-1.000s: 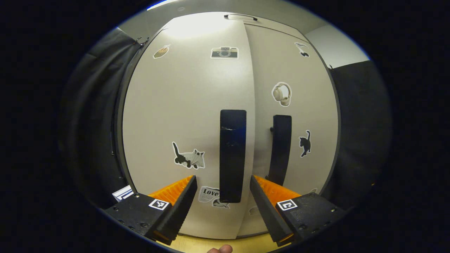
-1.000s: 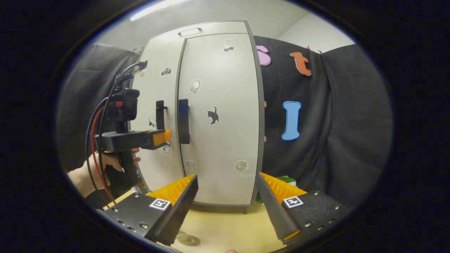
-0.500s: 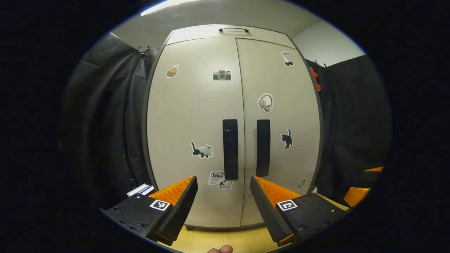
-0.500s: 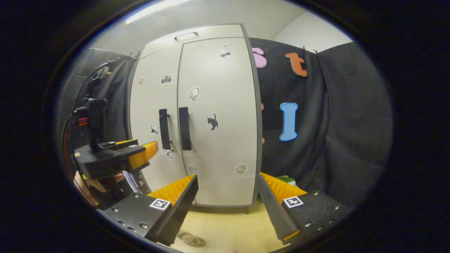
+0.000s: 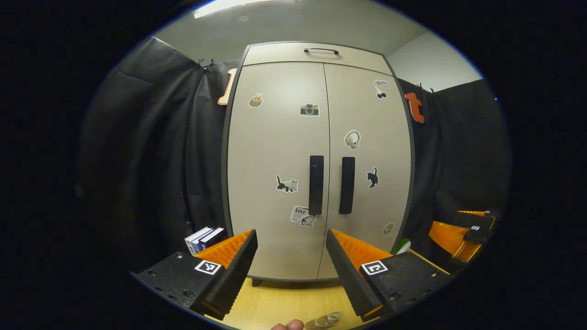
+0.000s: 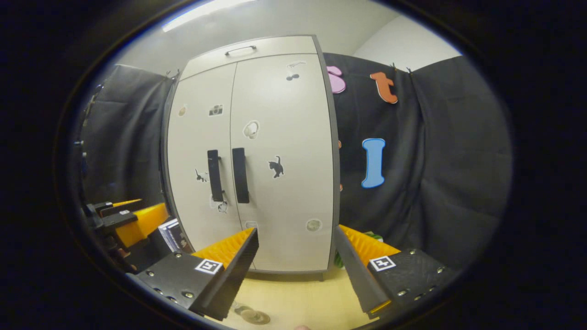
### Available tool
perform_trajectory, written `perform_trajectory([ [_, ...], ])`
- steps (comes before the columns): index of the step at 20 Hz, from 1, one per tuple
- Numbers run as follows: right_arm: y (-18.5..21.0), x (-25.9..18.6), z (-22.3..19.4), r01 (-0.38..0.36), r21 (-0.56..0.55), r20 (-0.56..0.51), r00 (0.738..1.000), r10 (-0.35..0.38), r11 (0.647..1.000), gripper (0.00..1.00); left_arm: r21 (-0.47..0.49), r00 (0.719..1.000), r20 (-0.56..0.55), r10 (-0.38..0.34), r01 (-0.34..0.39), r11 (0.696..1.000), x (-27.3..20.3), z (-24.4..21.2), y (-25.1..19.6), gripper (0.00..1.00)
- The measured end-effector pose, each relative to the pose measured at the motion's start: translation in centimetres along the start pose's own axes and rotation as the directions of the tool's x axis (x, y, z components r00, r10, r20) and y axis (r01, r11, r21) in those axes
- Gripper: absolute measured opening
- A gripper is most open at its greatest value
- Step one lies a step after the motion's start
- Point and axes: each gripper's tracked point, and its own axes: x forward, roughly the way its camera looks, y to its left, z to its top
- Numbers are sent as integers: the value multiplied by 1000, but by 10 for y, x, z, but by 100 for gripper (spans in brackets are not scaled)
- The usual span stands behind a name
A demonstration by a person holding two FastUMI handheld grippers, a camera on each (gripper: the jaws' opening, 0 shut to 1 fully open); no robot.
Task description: Grasp the bottle in the cabinet with the left hand and place it on the coaster, then close the right door with the right hand and the left door with the left hand.
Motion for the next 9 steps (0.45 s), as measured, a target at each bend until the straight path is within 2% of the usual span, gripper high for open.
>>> perform_trajectory([
  [4, -1, -1, 0, -1, -5, -1, 1000, 1, 1000, 100, 10, 1000, -16, 0, 0, 1000, -5, -10, -1, 96],
  [5, -1, -1, 0, -1, -3, -1, 1000, 1, 1000, 97, 11, 1000, -19, 1, 0, 1000, -6, -12, -1, 95],
  [6, -2, -2, 0, -2, -3, -1, 1000, 1, 1000, 100, 10, 1000, -27, -4, 4, 1000, -7, -14, -3, 95],
  [9, -4, -2, -1, -2, -4, -5, 1000, 2, 1000, 100, 1, 999, -39, -4, 4, 1000, -8, -19, -5, 95],
])
